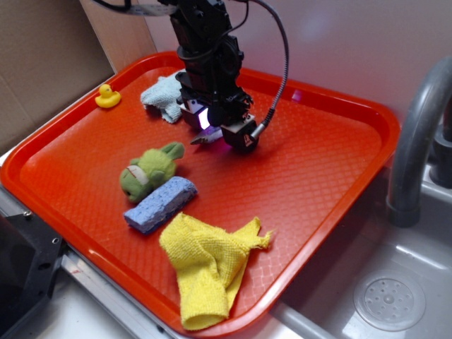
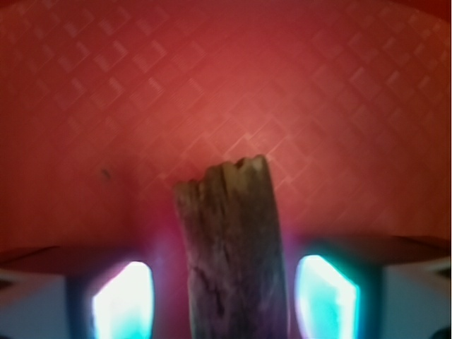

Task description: Grab the wood chip.

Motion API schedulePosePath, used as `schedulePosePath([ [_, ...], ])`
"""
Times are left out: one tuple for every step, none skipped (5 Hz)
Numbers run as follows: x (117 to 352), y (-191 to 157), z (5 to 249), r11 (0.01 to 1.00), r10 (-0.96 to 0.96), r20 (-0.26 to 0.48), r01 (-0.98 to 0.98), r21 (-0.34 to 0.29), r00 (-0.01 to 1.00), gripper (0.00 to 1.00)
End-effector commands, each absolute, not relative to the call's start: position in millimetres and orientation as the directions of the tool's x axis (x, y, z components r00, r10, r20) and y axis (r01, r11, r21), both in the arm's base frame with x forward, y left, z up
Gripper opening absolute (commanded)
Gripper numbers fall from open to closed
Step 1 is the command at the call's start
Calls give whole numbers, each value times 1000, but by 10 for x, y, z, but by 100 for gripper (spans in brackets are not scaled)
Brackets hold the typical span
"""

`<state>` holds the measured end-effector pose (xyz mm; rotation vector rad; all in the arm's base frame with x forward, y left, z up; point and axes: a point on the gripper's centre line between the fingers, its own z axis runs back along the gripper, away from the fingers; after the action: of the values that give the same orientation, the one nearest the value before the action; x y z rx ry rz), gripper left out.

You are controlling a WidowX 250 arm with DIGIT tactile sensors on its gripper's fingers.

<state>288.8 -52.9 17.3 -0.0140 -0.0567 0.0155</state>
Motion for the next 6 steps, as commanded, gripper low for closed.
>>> schedulePosePath([
  [2817, -554, 138, 1000, 10, 69, -10, 1, 998, 0],
  [2807, -566, 144, 1000, 1, 79, -4, 30, 997, 0],
  [2754, -525, 313, 1000, -1, 74, -1, 26, 997, 0],
  [2557, -389, 804, 999, 49, 143, -48, -11, 988, 0],
  [2372, -187, 1261, 976, 85, 190, -44, -213, 978, 0],
  [2321, 24, 1737, 954, 145, 225, -76, -291, 963, 0],
])
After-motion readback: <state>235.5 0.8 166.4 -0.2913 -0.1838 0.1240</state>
